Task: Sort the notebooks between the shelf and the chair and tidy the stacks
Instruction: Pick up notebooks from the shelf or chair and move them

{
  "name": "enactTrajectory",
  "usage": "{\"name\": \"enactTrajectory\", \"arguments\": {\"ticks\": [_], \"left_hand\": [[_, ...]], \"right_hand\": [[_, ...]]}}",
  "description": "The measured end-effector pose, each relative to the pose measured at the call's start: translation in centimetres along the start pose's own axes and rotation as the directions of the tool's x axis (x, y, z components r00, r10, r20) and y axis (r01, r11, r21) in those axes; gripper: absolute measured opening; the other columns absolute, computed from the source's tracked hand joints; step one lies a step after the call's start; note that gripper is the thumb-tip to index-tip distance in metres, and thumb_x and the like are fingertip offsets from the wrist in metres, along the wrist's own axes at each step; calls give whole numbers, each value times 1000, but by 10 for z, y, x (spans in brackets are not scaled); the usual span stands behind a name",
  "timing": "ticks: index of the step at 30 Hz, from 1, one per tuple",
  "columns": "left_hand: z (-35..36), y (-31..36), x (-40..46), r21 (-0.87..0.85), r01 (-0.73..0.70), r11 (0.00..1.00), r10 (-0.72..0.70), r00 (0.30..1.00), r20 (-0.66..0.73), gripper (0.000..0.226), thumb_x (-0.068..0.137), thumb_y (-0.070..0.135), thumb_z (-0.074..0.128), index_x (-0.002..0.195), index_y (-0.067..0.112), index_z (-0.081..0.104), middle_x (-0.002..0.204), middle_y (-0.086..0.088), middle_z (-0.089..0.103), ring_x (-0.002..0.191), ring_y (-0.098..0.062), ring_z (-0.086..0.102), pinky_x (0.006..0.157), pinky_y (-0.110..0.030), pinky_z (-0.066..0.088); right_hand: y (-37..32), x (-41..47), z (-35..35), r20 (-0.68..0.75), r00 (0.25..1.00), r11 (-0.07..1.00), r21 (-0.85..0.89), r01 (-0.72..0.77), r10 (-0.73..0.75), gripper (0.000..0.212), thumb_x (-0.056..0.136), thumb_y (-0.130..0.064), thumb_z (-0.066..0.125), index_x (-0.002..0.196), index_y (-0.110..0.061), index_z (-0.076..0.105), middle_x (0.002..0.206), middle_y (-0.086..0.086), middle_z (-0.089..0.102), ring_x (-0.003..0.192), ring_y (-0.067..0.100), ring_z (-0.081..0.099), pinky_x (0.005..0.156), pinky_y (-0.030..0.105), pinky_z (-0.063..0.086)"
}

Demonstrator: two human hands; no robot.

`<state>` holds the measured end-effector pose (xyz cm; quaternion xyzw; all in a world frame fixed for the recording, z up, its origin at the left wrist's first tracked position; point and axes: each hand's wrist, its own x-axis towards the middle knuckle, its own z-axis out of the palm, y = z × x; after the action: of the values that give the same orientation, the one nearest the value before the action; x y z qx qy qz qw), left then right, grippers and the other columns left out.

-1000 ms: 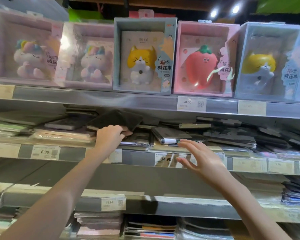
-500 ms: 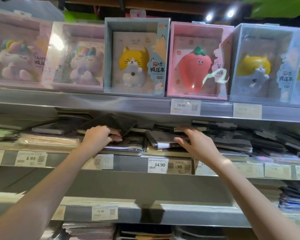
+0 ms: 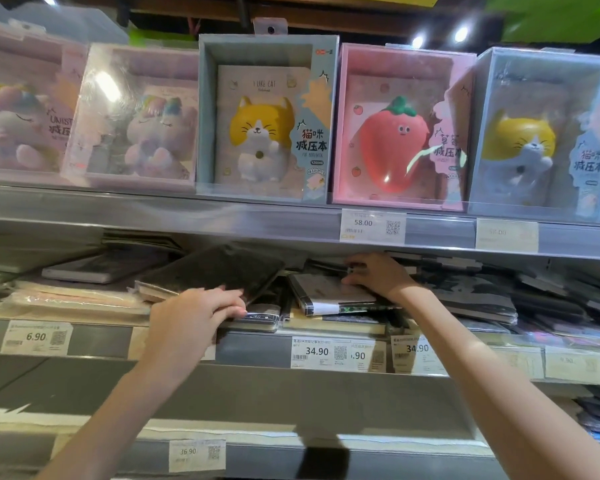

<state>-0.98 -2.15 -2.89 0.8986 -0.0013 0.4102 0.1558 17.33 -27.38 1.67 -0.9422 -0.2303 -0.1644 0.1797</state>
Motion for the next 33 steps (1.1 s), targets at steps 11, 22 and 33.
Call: {"name": "enactTrajectory", "arguments": {"ticks": [11,22,33], "left_hand": [[9,16,-29,13,-279,960,279,955,-101,45,83,62,36,105,38,67,100,19,69,95,-3,63,81,-19,40],[-2,-22,-20,157,-366,917,366,930,29,42,68,35,75,109,26,68,107,9,70,100,-13,66,85,-30,48],[-21,-22,-29,149,-465,873,465,884,36,62,47,10,91,105,23,72,100,4,72,90,-16,70,71,-31,57]], "right_hand": [[-23,-26,-13,-143,981,955,-284,84,-129,38,91,-50,46,123,-33,59,132,-3,55,121,23,47,93,31,40],[-15,-111,-7,-246,924,946,-213,244,-293,62,73,-61,59,128,-33,54,122,-10,61,113,15,55,81,31,46],[-15,-130,-4,-386,832,898,-346,270,-399,50,67,-24,82,114,-29,67,106,0,71,93,24,69,68,36,56]]}}
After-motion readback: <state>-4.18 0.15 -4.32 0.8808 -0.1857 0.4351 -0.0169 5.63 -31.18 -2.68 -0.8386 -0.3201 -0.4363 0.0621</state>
